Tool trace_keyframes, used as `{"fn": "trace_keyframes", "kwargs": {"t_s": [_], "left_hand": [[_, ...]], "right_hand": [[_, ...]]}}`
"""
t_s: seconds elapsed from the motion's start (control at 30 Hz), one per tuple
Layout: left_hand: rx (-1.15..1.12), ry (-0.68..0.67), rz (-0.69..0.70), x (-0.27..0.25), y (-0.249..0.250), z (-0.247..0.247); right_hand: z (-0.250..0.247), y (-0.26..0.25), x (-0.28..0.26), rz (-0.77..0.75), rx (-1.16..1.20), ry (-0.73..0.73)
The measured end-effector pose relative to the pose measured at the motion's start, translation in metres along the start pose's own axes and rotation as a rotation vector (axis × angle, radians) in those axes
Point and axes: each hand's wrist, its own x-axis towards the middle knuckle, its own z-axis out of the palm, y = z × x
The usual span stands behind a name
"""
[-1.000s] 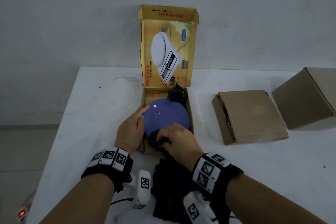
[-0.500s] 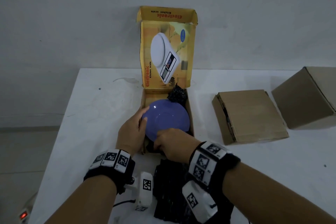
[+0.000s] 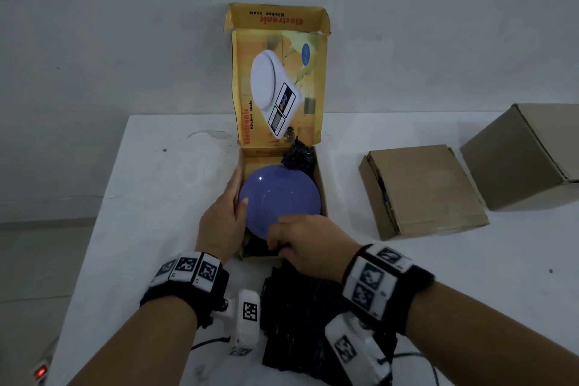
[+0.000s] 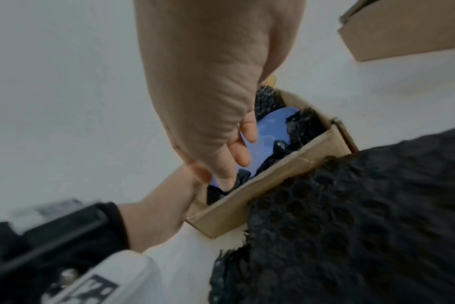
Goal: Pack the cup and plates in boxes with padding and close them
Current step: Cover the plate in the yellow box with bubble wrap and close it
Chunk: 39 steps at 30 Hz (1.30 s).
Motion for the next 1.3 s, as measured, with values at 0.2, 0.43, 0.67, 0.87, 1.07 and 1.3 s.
{"fn": "trace_keyframes", "kwargs": {"t_s": [0.2,0.43,0.67,0.87,1.07,1.3], "left_hand": [[0.042,-0.001,-0.076,-0.002,0.003,0.001],[0.045,-0.006,-0.076,-0.002,0.003,0.0],[0.046,0.004,-0.088,-0.001,0.005,0.0],[0.025,0.011,-0.109,0.0,0.003,0.001],[-0.001,0.001,-0.111,0.008,0.002,-0.001],[-0.049,0.091,-0.076,0.018,-0.001,0.002]], "right_hand": [[0.039,0.021,-0.058,-0.088,-0.127,-0.216],[0.027,0.025,-0.067,-0.074,0.133,0.159],[-0.021,0.039,-0.05,0.302,0.58,0.474],[-0.035,0.041,-0.02,0.521,0.948,0.577],[-0.037,0.042,0.014,0.577,1.01,0.536],[-0.043,0.038,0.066,0.395,0.613,0.431]]}}
